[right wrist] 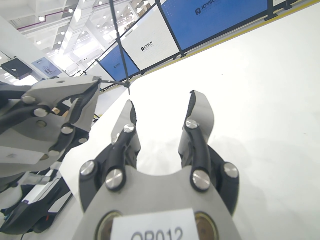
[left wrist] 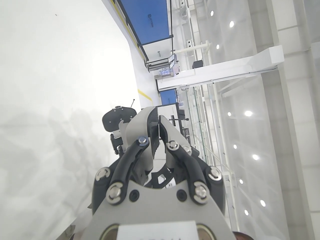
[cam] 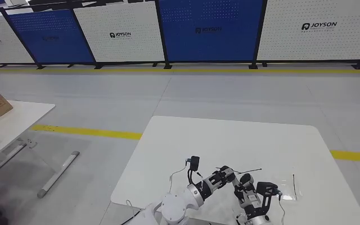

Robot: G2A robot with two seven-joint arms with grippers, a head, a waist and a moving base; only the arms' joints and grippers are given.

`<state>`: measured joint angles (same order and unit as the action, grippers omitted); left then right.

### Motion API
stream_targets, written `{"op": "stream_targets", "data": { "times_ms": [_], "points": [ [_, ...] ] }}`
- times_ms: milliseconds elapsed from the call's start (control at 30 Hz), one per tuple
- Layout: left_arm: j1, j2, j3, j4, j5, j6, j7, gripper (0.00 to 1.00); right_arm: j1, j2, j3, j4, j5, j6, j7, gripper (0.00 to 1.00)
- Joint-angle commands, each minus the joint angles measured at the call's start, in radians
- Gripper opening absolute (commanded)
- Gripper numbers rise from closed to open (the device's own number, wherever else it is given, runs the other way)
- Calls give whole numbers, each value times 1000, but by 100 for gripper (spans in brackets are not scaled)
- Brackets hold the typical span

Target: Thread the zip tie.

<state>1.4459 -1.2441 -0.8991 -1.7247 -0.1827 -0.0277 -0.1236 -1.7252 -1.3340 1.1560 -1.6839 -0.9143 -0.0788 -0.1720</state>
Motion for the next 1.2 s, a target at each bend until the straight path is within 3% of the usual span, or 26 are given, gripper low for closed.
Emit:
{"op": "stream_targets", "data": {
  "times_ms": [0, 467, 1167],
  "points": [
    [-3, -1, 6, -1, 6, 6, -1, 0, 1, 0, 0, -2, 0, -2, 1, 43],
    [-21, -8, 21, 2, 18, 34, 1, 0, -17, 3, 16, -27, 9, -14, -21, 28],
    [-25, -12, 21, 19, 27, 52, 10, 0, -16, 3, 9, -29, -8, -9, -19, 12]
  ]
}}
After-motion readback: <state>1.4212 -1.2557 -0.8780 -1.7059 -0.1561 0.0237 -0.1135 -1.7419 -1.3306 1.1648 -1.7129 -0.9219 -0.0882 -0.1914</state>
